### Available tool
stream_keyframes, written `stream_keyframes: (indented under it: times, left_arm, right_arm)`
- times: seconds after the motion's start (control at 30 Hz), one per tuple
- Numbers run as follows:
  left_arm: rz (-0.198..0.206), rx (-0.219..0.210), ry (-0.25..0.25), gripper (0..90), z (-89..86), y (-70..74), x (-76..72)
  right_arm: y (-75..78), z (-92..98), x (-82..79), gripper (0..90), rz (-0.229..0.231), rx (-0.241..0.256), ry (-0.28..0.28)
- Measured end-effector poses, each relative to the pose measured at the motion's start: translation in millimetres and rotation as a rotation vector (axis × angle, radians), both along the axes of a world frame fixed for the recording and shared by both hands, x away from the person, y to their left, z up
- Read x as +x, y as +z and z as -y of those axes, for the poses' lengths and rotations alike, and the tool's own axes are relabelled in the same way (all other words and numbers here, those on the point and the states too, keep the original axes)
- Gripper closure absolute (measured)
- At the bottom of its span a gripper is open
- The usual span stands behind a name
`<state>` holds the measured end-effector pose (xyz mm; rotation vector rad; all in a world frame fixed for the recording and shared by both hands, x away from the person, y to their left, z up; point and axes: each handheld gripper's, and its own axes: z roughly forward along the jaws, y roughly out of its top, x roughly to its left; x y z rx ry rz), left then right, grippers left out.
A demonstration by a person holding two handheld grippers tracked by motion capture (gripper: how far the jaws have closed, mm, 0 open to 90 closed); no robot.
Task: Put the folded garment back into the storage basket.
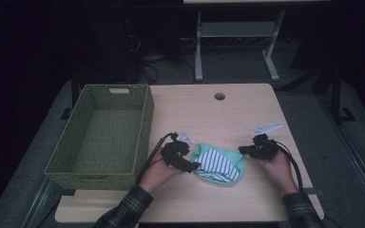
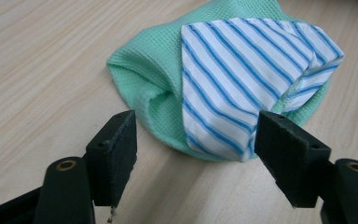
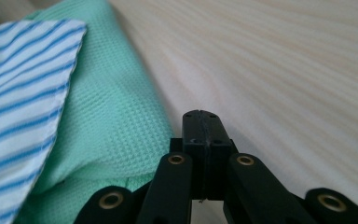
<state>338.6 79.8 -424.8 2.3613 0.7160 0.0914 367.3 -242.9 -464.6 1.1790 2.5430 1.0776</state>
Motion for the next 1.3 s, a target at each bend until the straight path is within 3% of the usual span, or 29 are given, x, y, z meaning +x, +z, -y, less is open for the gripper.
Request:
stream_keyframes:
  times: [0.3, 0.63, 0.77, 0.97, 1.03, 1.17, 1.3]
  left_arm:
    - [0.002, 0.017, -0.038, 25.4, 1.8, 2.7, -6.8]
    - [0.0, 0.023, -0.064, 25.4, 2.6, 1.8, -17.0]
    - [-0.003, 0.047, -0.092, 25.4, 3.3, 1.6, -20.4]
    - [-0.005, 0.051, -0.114, 25.5, 4.8, -0.6, -24.1]
    - [-0.001, 0.048, -0.115, 25.4, 5.4, -1.0, -24.6]
    - [0.007, 0.05, -0.129, 25.4, 5.9, -1.6, -24.4]
    - [0.007, 0.058, -0.151, 24.7, 10.2, -5.3, -24.7]
  right_arm:
    - [2.6, -2.9, -21.9, 89.8, -0.004, -0.007, 0.058]
    - [5.1, -17.1, -50.5, 89.8, -0.002, -0.022, 0.11]
    - [7.0, -23.9, -60.6, 89.8, 0.004, -0.008, 0.132]
    - [6.6, -37.3, -74.5, 89.8, 0.001, -0.002, 0.188]
    - [8.1, -37.7, -75.3, 89.8, 0.015, -0.002, 0.188]
    - [8.4, -27.9, -70.4, 89.7, 0.027, 0.001, 0.138]
    - [6.9, -15.3, -65.4, 81.4, 0.049, -0.013, 0.068]
